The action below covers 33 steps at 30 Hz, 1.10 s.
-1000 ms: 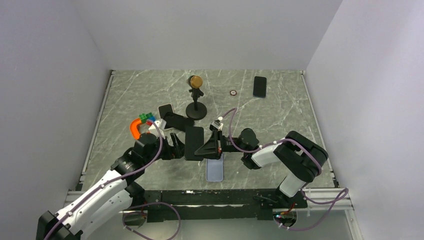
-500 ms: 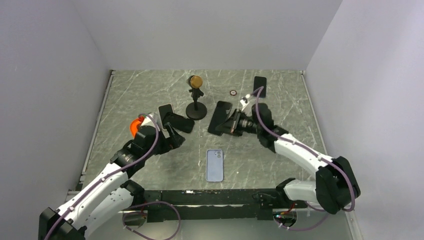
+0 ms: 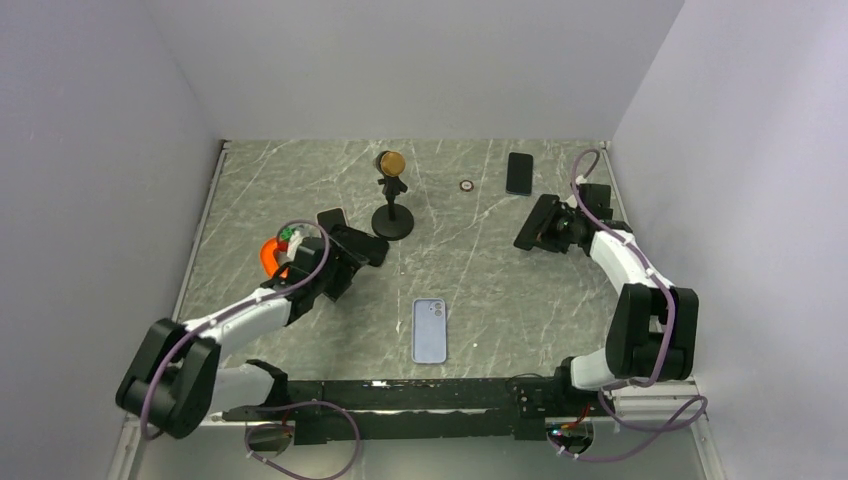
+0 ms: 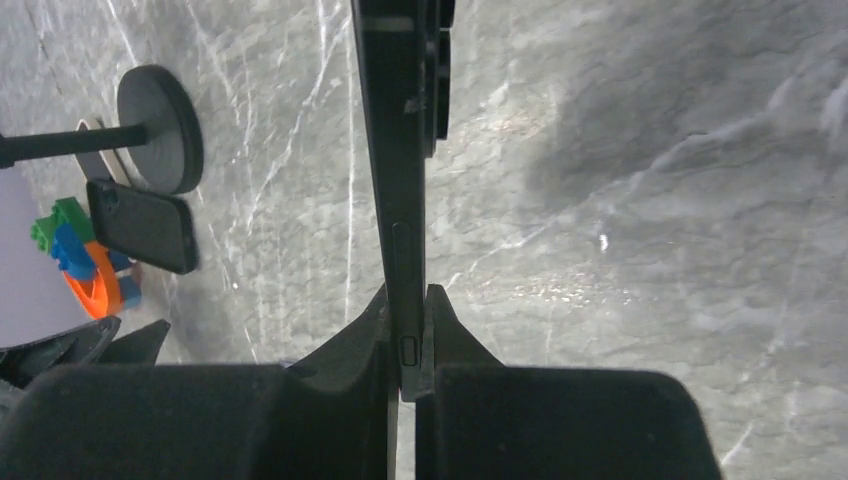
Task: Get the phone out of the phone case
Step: Pick up the phone case from the center of the board.
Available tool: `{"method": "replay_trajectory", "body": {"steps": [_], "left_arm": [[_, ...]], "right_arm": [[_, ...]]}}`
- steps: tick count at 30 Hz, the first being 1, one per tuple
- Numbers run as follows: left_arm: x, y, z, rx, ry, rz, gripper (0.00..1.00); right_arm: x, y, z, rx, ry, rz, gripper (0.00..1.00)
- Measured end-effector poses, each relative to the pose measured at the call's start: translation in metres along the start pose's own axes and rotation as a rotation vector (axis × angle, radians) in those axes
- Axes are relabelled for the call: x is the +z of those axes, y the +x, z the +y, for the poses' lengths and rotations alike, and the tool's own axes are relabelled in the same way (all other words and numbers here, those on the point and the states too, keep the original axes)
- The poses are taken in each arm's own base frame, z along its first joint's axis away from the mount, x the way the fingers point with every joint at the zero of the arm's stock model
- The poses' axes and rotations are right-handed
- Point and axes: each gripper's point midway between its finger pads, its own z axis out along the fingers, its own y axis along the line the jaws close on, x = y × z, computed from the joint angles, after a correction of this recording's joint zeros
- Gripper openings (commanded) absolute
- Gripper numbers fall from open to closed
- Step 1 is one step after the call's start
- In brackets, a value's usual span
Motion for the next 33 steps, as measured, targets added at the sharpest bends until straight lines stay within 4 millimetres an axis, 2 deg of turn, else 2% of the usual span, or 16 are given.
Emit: {"method": "replay_trajectory", "body": {"steps": [1, 3, 8, 14, 16, 18, 20, 23, 27, 29, 33], "left_arm": [[0.007, -0.003, 0.001, -0.012, -0.006, -0.018, 0.71], [0.019, -0.008, 0.002, -0.024, -0.013, -0.053, 0.67], [0.047, -0.017, 0.012, -0.056, -0.052, -0.128, 0.59], [0.073, -0.027, -0.004, -0.101, -0.013, -0.177, 0.45], [0.078, -0.029, -0.005, -0.097, -0.011, -0.189, 0.36], [0.082, -0.030, -0.006, -0.091, -0.013, -0.194, 0.20], [0.085, -0.030, -0.002, -0.069, -0.023, -0.195, 0.10], [0.084, -0.032, -0.006, -0.050, -0.005, -0.201, 0.00], [0.076, -0.034, -0.014, 0.027, 0.016, -0.205, 0.00], [0.067, -0.033, -0.019, 0.079, 0.027, -0.198, 0.00], [0.035, -0.021, -0.044, 0.221, 0.118, -0.133, 0.00]], "right_arm": [[0.000, -0.003, -0.007, 0.010, 0.012, 0.000, 0.00], [-0.001, -0.005, -0.010, 0.005, 0.013, 0.001, 0.00], [-0.006, -0.014, 0.009, -0.042, -0.058, -0.010, 0.00], [-0.014, -0.018, 0.017, -0.078, -0.081, -0.034, 0.00], [-0.017, -0.019, 0.019, -0.087, -0.086, -0.044, 0.00], [-0.020, -0.020, 0.021, -0.093, -0.092, -0.051, 0.00], [-0.023, -0.021, 0.023, -0.099, -0.097, -0.060, 0.00], [-0.028, -0.022, 0.025, -0.111, -0.102, -0.071, 0.00], [-0.029, -0.022, 0.025, -0.120, -0.101, -0.074, 0.00], [-0.029, -0.021, 0.024, -0.121, -0.095, -0.070, 0.00], [-0.030, -0.020, 0.015, -0.128, -0.057, -0.066, 0.00]]}}
